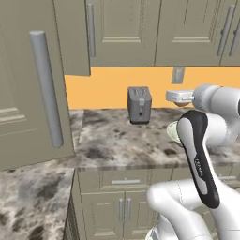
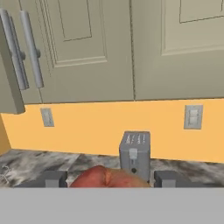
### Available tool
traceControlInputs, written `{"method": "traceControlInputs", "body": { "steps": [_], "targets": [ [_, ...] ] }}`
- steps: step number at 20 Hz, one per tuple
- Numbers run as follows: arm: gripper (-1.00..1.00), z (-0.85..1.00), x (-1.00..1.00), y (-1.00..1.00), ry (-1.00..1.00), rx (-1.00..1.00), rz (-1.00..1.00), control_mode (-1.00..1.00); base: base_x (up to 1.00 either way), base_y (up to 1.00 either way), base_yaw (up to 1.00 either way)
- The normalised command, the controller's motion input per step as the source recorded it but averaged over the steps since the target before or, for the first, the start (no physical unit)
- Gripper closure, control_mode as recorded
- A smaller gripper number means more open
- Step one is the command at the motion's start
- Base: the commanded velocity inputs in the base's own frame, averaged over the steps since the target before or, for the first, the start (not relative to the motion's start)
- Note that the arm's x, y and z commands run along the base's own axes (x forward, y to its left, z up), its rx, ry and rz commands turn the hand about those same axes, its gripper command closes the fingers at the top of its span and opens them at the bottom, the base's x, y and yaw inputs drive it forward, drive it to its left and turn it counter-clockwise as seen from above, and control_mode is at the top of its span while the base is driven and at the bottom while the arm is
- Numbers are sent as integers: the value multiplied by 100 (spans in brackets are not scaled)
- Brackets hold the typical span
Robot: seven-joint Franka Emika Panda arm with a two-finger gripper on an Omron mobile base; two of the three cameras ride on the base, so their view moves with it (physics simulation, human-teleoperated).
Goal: Open the cabinet. Pick the peach and peach from the cabinet and place them into the bowl. Then close the cabinet.
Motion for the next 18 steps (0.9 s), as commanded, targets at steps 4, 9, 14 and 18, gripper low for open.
{"method": "traceControlInputs", "body": {
  "steps": [4,9,14,18],
  "targets": [
    [100,0,0,0,0,0,0,100,100,-55,0],
    [100,0,0,0,0,0,0,100,100,-27,0],
    [100,0,0,0,0,0,0,100,-12,-50,-16],
    [100,0,0,0,0,0,-2,-100,-1,-4,-2]
  ]
}}
